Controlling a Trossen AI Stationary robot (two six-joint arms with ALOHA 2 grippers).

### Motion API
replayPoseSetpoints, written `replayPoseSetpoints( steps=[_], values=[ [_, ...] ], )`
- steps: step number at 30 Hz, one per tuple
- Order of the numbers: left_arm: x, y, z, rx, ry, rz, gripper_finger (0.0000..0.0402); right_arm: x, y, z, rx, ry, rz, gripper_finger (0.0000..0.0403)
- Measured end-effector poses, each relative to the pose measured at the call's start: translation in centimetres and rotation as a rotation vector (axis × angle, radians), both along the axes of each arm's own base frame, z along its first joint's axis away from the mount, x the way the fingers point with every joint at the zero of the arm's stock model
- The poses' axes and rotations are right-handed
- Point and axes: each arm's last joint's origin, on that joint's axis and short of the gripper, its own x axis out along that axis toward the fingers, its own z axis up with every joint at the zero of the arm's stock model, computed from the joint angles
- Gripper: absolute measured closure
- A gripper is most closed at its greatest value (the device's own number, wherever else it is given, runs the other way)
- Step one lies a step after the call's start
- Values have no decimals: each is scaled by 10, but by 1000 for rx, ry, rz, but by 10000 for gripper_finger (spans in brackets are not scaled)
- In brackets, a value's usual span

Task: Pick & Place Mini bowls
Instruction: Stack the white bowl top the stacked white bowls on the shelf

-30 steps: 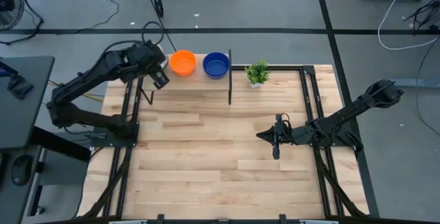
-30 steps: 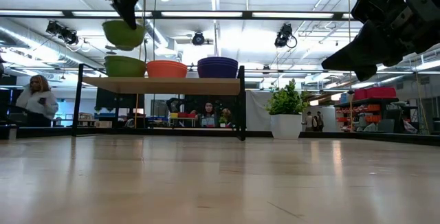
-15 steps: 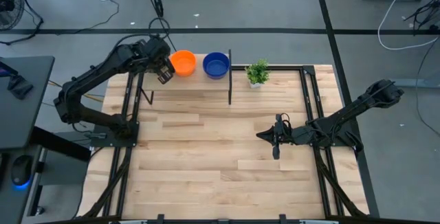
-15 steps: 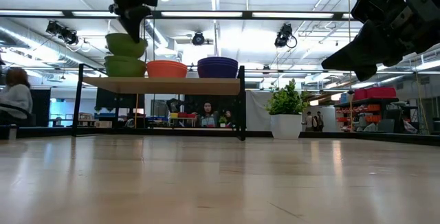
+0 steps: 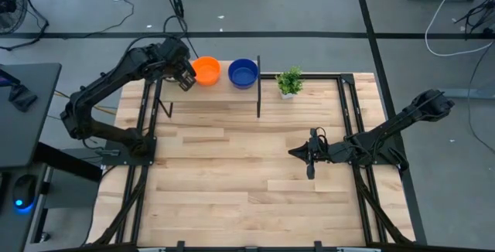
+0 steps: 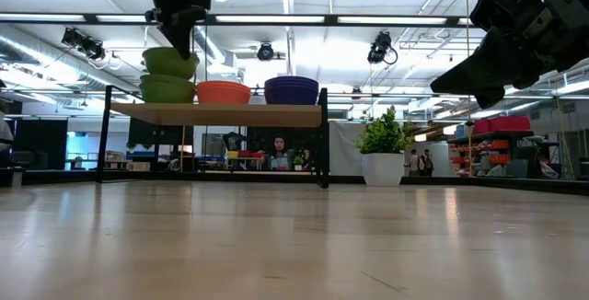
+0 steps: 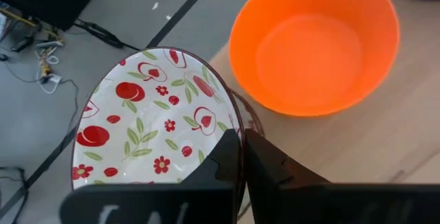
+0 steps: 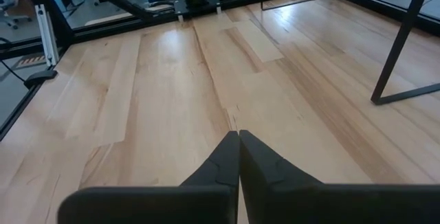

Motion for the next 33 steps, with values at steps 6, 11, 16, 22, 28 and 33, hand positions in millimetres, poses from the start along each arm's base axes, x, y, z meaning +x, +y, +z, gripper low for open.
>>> replayPoseSetpoints(
  steps=[6, 11, 16, 22, 28, 33],
  values=[
    [6, 4, -6, -16, 19, 1, 391, 0, 0, 0, 1, 0, 0, 392],
    [8, 6, -8, -18, 20, 8, 391, 0, 0, 0, 3, 0, 7, 392],
    [12, 10, -14, -40, 35, 18, 391, 0, 0, 0, 3, 0, 7, 392],
    [19, 16, -23, -62, 61, 26, 390, 0, 0, 0, 3, 0, 7, 392],
    [20, 18, -25, -65, 58, 49, 387, 0, 0, 0, 3, 0, 8, 392],
    [18, 18, -25, -56, 73, 77, 388, 0, 0, 0, 3, 1, 7, 392]
  ],
)
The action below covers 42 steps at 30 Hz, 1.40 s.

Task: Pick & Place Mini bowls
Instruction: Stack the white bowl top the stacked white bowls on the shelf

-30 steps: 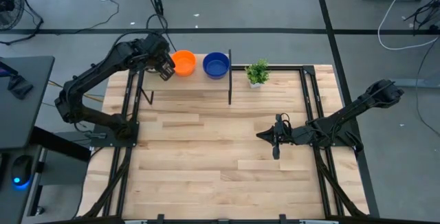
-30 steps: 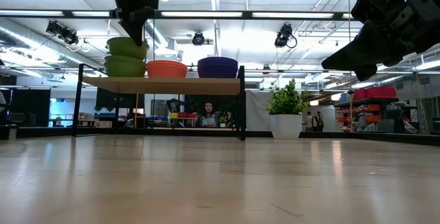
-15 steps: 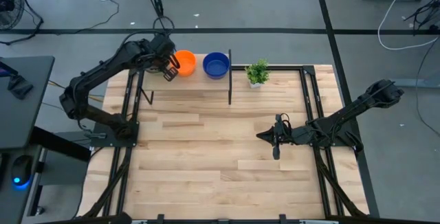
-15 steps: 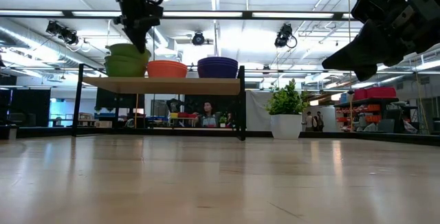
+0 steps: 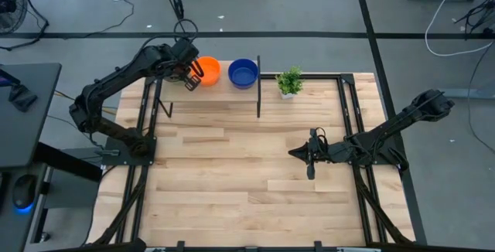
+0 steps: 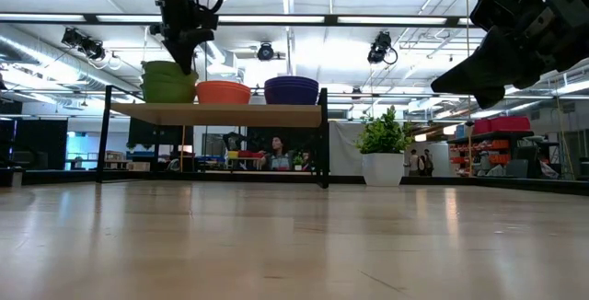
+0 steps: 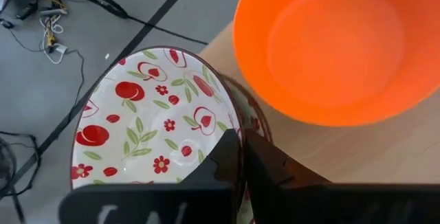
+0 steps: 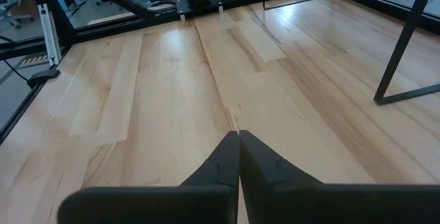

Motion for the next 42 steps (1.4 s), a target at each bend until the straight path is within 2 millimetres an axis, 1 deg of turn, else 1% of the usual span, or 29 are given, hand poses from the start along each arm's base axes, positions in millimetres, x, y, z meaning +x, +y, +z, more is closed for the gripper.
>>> replayPoseSetpoints(
  steps=[3, 8, 12, 19, 25, 30, 37, 42],
  values=[
    [-2, -1, -1, -4, 25, 8, 391, 0, 0, 0, 0, 0, 0, 392],
    [-3, 0, -1, -6, 21, 31, 384, 0, 0, 0, 0, 0, -1, 392],
    [-6, 3, -1, -20, 9, 39, 389, 0, 0, 0, 0, 0, 0, 392],
    [-5, 4, -1, -21, -13, 36, 382, 0, 0, 0, 1, 0, 0, 392],
    [-4, 5, 1, -5, -39, 43, 389, 0, 0, 0, 0, 0, 0, 392],
    [-4, 5, 1, -6, -53, 57, 384, 0, 0, 0, 0, 0, 0, 392],
    [-3, 5, 1, -33, -90, 63, 388, 0, 0, 0, 0, 0, 0, 392],
    [-3, 5, 1, -29, -101, 85, 380, 0, 0, 0, 1, 0, 0, 392]
  ],
)
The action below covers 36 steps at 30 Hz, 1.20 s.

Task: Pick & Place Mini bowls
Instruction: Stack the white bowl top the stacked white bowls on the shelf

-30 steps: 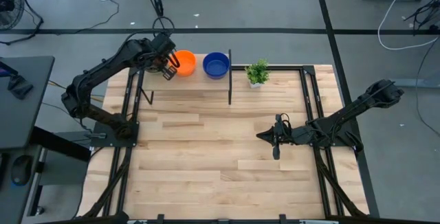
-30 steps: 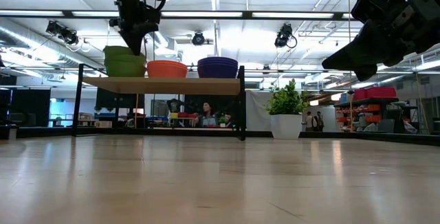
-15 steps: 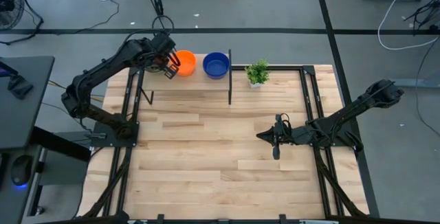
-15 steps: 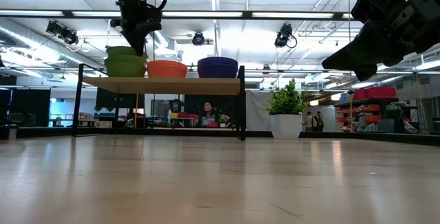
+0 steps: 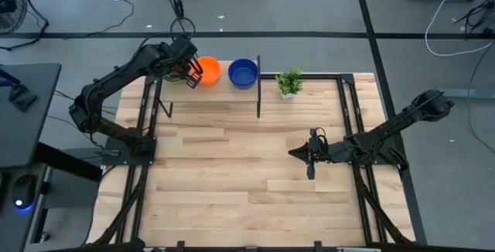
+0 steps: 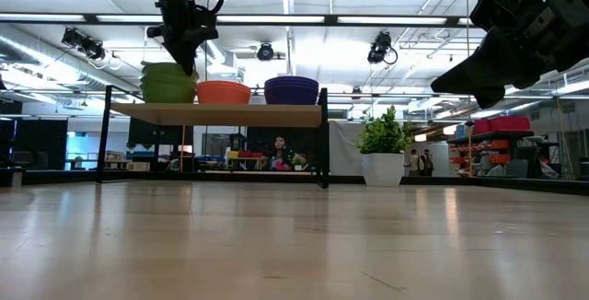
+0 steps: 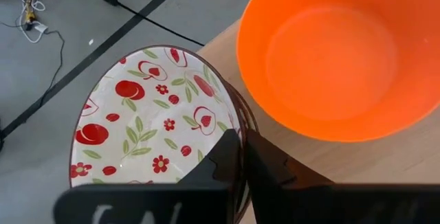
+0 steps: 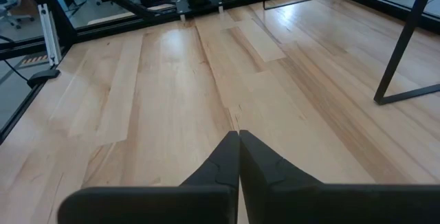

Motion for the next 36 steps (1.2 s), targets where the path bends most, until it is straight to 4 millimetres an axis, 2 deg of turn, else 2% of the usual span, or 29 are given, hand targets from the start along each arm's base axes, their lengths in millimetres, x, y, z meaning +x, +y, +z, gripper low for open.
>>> replayPoseSetpoints(
  steps=[36],
  values=[
    [0, 3, 0, 10, -11, 35, 384, 0, 0, 0, 22, -2, -6, 392]
  ],
)
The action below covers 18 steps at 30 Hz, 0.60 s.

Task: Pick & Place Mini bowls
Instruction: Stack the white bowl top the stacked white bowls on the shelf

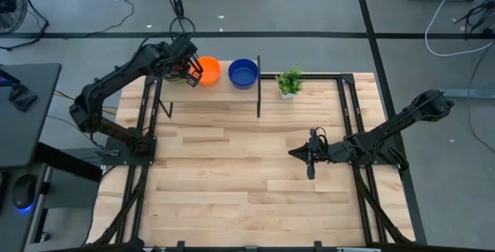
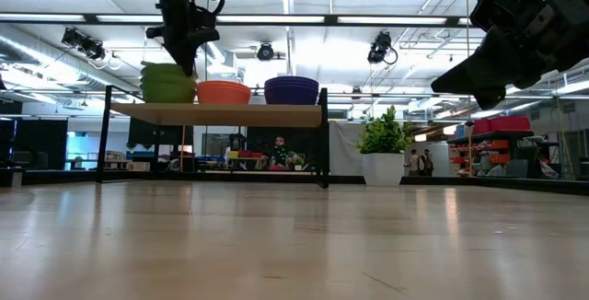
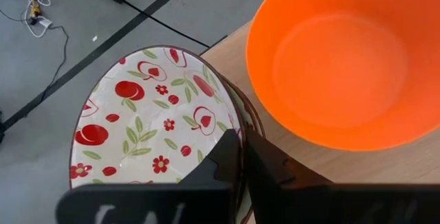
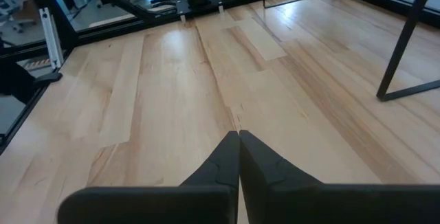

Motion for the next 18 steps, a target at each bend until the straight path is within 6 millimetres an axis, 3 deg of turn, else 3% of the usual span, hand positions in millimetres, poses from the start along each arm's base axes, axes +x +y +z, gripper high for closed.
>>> replayPoseSetpoints(
  steps=[18],
  values=[
    [2, 2, -3, -13, 7, -7, 388, 0, 1, 0, 8, 5, 24, 392]
  ],
)
